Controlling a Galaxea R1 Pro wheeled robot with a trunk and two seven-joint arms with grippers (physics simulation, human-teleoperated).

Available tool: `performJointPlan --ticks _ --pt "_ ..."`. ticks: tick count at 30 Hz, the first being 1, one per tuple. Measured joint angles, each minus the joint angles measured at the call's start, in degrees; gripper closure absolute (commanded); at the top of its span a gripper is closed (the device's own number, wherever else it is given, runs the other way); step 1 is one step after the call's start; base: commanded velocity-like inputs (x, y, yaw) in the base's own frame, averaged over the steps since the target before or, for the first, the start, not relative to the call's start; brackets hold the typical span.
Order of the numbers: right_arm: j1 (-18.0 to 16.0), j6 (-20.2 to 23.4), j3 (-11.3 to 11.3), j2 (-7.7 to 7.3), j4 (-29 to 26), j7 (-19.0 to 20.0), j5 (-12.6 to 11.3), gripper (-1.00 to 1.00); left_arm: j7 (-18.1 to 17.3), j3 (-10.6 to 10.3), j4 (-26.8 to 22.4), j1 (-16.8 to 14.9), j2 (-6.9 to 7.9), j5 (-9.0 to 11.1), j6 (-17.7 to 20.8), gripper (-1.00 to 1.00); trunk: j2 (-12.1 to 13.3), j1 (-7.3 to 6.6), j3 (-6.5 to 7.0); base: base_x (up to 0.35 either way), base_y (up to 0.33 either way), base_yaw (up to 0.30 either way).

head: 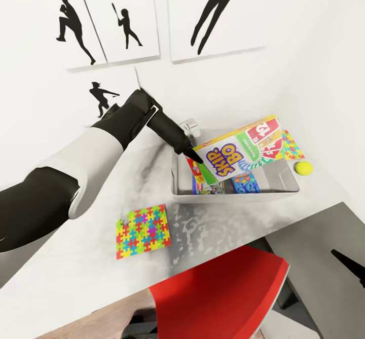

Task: Put all the toys in the child's room - the three board games (two on the bed and one on the table), the two jigsaw puzzles on the table, and the tennis ball on the table - inside the toy box on the table in the child's room.

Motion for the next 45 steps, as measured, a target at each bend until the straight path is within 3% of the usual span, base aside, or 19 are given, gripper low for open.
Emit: performJointPlan --ticks 16,39,45 --pt "0.0 -0.06 0.0 0.0 0.01 0.0 -0.03 -1.0 0.0 -0.02 0.0 -0.26 -0.02 0.0 0.0 1.0 0.0 0.0 -1.51 0.0 0.0 0.0" --pt "0.18 -2.17 0.0 0.18 0.08 0.08 -0.1 -1.0 0.0 -0.3 0.06 -4.33 0.24 0.13 0.08 1.0 -0.01 0.0 -2.09 0.0 0.0 0.0" --pt "0.18 -2.17 0.0 0.18 0.08 0.08 -0.1 -1.0 -0.01 -0.08 2.47 -6.26 0.1 0.59 0.09 1.0 0.0 0.0 -2.34 0.0 0.0 0.0"
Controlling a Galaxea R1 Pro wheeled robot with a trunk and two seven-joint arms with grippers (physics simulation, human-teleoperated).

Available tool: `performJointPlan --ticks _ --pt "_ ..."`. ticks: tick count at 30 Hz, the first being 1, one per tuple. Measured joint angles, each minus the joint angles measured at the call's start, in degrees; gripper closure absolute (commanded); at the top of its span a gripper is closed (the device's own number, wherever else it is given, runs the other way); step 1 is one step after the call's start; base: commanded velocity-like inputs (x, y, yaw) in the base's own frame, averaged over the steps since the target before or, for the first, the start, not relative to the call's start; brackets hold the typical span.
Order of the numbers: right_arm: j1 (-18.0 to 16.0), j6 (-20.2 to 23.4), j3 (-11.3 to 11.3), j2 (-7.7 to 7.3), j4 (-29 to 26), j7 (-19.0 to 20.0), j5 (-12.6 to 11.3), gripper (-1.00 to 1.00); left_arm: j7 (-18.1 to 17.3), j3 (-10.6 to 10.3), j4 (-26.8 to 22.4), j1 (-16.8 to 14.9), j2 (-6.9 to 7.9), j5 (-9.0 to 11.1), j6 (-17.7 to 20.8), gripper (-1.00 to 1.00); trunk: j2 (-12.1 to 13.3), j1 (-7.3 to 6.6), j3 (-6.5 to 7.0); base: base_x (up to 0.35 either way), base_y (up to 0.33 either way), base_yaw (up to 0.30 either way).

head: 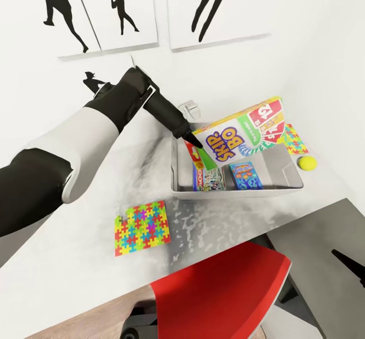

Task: Put all the toys in the child's room - the three board games (two on the bed and one on the table), the two jigsaw puzzles on the table, and the tennis ball on the table - inside the toy box on the table in the child's room.

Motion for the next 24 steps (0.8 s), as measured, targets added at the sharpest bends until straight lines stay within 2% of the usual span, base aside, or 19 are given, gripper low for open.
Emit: performJointPlan --ticks 24 --pt "0.0 0.0 0.0 0.0 0.0 0.0 0.01 -1.0 0.0 -0.12 0.88 -0.42 -0.3 0.1 -0.09 1.0 0.0 0.0 -2.18 0.0 0.0 0.0"
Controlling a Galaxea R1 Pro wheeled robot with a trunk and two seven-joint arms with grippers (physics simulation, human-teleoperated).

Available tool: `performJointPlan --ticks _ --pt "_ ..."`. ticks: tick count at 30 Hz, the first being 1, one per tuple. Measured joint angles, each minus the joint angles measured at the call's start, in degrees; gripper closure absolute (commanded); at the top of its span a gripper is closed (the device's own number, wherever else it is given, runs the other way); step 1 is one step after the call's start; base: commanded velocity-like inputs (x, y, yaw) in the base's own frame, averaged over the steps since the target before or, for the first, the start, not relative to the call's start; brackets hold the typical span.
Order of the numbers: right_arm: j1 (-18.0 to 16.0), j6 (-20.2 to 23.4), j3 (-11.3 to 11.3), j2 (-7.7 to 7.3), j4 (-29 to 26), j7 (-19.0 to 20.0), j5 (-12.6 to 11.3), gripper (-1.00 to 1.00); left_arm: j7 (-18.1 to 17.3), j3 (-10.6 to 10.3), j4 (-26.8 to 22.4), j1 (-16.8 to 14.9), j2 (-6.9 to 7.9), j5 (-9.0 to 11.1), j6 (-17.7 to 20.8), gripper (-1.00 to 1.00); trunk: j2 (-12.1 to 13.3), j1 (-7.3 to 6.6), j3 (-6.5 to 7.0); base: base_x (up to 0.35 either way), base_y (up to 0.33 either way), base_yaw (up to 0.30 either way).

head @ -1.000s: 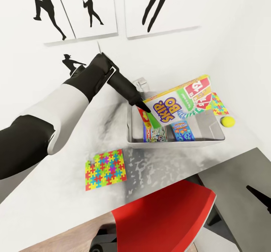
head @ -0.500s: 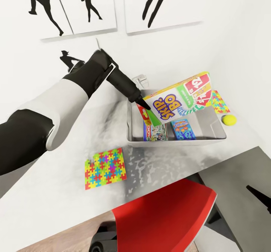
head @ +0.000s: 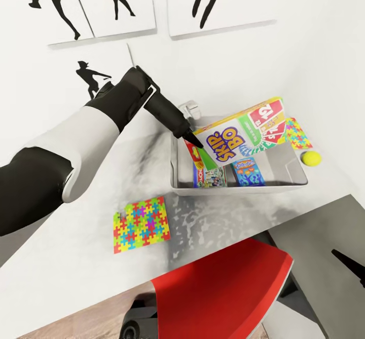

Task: Put all the toys in the child's room - the three board games (two on the bed and one on the table), the two jigsaw puzzles on the table, and the tennis ball on the table - inside the toy box on the table in the child's room.

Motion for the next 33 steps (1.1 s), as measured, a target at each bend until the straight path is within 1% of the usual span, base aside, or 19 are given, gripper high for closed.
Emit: performJointPlan --ticks 22,24,29,33 --pt "0.0 -0.07 0.0 0.0 0.0 0.0 0.0 -1.0 0.0 -0.52 -0.02 0.0 -0.02 -0.16 -0.15 1.0 0.0 0.0 -2.05 0.0 0.0 0.0" --pt "0.0 -0.08 0.0 0.0 0.0 0.0 0.0 -1.0 -0.01 -0.53 -0.12 0.0 -0.03 -0.16 -0.55 1.0 0.0 0.0 -2.23 0.0 0.0 0.0" --pt "0.0 -0.06 0.0 0.0 0.09 0.0 -0.02 -1.0 -0.04 -0.63 -0.31 0.0 -0.08 -0.21 -3.2 1.0 0.0 0.0 -2.6 0.0 0.0 0.0" --pt "0.0 -0.01 -0.02 -0.02 0.1 0.0 -0.06 -1.0 -0.04 -0.67 -0.34 0.0 -0.09 -0.25 -3.76 1.0 0.0 0.0 -2.66 0.0 0.0 0.0"
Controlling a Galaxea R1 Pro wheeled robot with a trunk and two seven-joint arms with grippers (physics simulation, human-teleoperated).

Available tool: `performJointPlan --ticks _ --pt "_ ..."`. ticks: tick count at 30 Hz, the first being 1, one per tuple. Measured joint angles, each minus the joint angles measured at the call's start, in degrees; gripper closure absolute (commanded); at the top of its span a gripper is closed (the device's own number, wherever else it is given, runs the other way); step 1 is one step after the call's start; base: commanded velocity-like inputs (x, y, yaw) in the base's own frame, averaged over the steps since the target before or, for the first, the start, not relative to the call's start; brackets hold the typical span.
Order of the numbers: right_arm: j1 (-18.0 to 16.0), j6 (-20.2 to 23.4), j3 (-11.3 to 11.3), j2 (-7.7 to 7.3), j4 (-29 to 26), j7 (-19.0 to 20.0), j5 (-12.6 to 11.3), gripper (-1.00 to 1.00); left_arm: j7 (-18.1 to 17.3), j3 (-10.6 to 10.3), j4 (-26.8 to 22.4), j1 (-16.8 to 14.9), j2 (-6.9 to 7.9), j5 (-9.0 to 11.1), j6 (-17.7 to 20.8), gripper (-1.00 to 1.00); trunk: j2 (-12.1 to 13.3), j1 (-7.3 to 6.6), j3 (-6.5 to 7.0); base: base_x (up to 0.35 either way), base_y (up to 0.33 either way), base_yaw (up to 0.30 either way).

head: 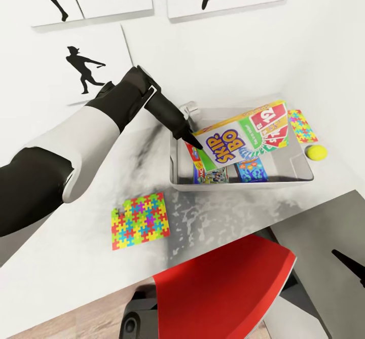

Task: Put all the toys in the child's room - the three board games (two on the bed and one on the table), the two jigsaw puzzles on the table, and the tennis ball on the table - inside the toy box on the table in the child's room.

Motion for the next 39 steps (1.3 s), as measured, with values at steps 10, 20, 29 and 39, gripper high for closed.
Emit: performJointPlan --ticks 10,20,29,39 --pt "0.0 0.35 -1.71 0.02 0.16 0.09 -0.29 -1.0 0.0 -0.73 -0.01 0.0 0.05 -0.07 -0.11 1.0 0.0 0.0 -0.02 0.0 0.0 0.0" --pt "0.0 0.29 -1.91 0.02 0.16 0.09 -0.2 -1.0 0.0 -0.78 0.07 0.0 0.0 -0.24 -0.11 1.0 0.0 0.0 -0.02 0.0 0.0 0.0" --pt "0.0 0.26 -1.92 0.02 0.16 0.09 -0.12 -1.0 0.0 -0.83 0.23 0.0 0.0 -0.35 -0.11 1.0 0.0 0.0 -0.02 0.0 0.0 0.0" --pt "0.0 0.19 -1.92 0.03 0.16 0.09 -0.11 -1.0 0.0 -2.96 0.33 0.0 0.0 -0.34 -0.09 -1.0 0.0 0.0 -0.02 0.0 0.0 0.0"
